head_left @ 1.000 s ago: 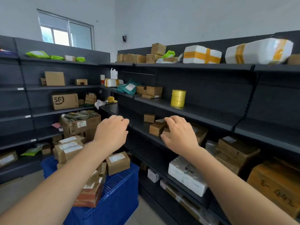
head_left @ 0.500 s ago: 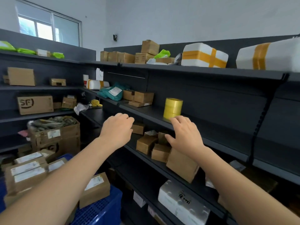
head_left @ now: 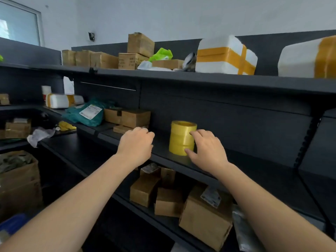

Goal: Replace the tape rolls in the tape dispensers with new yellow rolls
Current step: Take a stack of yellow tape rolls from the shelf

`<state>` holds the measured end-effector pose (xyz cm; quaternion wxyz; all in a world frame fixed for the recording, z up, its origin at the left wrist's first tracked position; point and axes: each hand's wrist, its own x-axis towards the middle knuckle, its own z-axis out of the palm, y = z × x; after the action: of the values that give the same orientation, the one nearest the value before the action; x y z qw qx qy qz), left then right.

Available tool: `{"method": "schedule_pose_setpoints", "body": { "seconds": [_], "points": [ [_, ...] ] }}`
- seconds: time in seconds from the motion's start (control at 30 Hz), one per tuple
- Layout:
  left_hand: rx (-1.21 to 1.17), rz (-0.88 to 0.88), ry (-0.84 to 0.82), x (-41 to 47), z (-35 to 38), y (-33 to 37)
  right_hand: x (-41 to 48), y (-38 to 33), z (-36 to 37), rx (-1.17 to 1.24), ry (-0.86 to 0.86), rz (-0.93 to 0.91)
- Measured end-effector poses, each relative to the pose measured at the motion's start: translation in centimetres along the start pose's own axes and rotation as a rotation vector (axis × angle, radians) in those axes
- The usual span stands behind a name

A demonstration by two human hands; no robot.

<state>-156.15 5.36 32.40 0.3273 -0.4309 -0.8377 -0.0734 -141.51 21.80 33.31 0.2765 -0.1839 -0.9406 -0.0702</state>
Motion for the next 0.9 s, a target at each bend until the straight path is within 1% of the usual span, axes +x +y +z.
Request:
{"method": "schedule_pose_setpoints", "body": {
  "seconds": [0.17,0.27,0.33,0.4,0.47,0.57,0.67,0.7,0.77,0.8,0.83,0.9],
  "points": [
    [-0.048,0.025,-0.021,6.3,4.5,0.1,5.2,2.3,2.9,0.028,-0.009,0.039],
    [-0.127,0.0,-0.002,9.8,6.8,0.3,8.3,3.9,4.7,0.039,0.011,0.038],
    [-0.208,-0.028,0.006,12.0,8.3,0.5,10.2,4.9,5.8,0.057,0.029,0.048],
    [-0.338,-0.067,-0.008,14.0,9.9,0.7,12.1,5.9,6.9,0.101,0.044,0.084],
    [-0.492,-0.121,-0.054,15.9,11.2,1.0,13.8,6.8,8.1,0.196,0.016,0.174],
    [-0.711,-0.233,-0.227,18.2,12.9,1.7,15.8,7.8,9.6,0.46,-0.155,0.393],
    [-1.058,-0.404,-0.464,19.3,14.2,2.2,16.4,8.4,10.6,0.863,-0.308,0.602],
    [-1.172,-0.469,-0.547,19.4,14.5,2.1,16.4,8.6,10.7,0.964,-0.368,0.674],
    [-1.342,-0.551,-0.701,19.5,15.1,1.7,16.5,9.0,11.1,1.058,-0.491,0.784],
    [-1.391,-0.561,-0.752,19.6,15.3,1.6,16.5,9.0,11.2,1.083,-0.532,0.809],
    [-1.418,-0.559,-0.779,19.6,15.4,1.5,16.5,9.0,11.2,1.105,-0.549,0.821],
    [-1.428,-0.552,-0.771,19.6,15.5,1.6,16.3,8.8,11.3,1.133,-0.53,0.825]
  ]
}}
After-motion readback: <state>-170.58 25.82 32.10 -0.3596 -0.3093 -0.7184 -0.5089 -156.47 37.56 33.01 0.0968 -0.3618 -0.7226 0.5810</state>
